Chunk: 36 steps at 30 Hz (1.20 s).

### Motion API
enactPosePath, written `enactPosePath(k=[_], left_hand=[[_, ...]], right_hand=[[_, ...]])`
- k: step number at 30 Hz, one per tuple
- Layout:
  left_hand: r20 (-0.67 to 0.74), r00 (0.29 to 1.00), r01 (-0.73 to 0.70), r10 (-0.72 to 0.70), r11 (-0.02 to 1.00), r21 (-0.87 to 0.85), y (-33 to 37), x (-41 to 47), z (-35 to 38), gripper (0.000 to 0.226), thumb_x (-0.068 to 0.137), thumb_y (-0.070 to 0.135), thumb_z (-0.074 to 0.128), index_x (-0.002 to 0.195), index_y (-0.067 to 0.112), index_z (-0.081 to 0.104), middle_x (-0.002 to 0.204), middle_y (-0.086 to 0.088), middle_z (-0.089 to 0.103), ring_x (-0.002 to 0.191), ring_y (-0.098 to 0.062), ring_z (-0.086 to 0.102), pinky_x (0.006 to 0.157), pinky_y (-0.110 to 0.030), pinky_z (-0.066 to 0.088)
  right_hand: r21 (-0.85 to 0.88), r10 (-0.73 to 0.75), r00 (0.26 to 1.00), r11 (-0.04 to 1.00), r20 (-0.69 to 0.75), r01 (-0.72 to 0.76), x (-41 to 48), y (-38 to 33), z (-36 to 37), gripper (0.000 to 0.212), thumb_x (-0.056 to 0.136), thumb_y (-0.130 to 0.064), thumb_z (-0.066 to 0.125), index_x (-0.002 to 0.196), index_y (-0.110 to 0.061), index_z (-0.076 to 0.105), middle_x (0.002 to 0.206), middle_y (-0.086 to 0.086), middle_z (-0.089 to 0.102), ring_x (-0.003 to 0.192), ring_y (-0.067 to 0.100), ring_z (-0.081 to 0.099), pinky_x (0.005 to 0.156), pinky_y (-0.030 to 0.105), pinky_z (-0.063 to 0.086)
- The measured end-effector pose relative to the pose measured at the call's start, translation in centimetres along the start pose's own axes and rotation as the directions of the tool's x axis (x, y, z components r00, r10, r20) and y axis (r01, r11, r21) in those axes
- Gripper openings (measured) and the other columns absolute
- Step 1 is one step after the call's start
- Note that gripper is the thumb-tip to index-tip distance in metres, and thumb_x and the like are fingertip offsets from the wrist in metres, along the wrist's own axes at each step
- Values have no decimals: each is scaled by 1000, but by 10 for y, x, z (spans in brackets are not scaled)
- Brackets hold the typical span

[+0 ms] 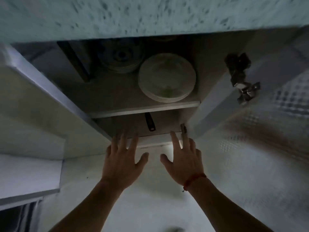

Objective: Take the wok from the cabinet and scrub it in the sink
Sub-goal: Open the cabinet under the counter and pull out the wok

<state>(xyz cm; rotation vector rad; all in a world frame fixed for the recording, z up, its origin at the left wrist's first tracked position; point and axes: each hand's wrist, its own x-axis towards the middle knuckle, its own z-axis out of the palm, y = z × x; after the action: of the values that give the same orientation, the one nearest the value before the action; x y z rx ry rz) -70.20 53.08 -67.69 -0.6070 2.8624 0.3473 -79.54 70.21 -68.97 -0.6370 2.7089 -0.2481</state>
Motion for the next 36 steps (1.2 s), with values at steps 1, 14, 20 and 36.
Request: enactPosePath(k=[1, 14, 20, 36], left_hand=[[1, 1000, 13, -13, 1000, -10, -4, 14, 16, 82, 86, 73, 19, 152, 27, 30, 160, -13, 28, 144, -40, 28, 105, -54, 42], [-89, 969, 174, -231, 891, -420, -46, 185, 158, 67, 94, 52, 51, 153, 29, 32, 161, 1, 20, 147, -21, 20, 116, -35, 23], [-67, 953, 181, -294, 734, -654, -53, 233, 189, 55, 83, 56, 45, 120, 20, 62, 127, -8, 62, 114, -25, 59, 99, -42, 48], [376, 869, 372, -322, -76, -925, 0, 232, 194, 9, 98, 19, 53, 101, 13, 60, 84, -4, 59, 72, -19, 59, 50, -24, 49]], right_hand=[[2, -7, 1000, 1000, 0, 7, 14, 2, 16, 82, 89, -64, 41, 153, -32, 2, 161, 15, 8, 145, 38, 17, 110, 53, 34], [187, -146, 972, 966, -182, 180, 175, -15, 162, 82, 87, -47, 56, 150, -26, 8, 144, 15, 29, 122, 34, 41, 93, 46, 46], [461, -78, 973, 871, -216, 172, 218, -23, 181, 78, 94, -37, 57, 154, -13, 13, 127, 16, 52, 107, 33, 58, 82, 38, 52], [481, 72, 990, 869, 118, -120, 187, -2, 168, 57, 74, -41, 67, 111, -18, 30, 81, 2, 59, 81, 28, 65, 65, 35, 52]])
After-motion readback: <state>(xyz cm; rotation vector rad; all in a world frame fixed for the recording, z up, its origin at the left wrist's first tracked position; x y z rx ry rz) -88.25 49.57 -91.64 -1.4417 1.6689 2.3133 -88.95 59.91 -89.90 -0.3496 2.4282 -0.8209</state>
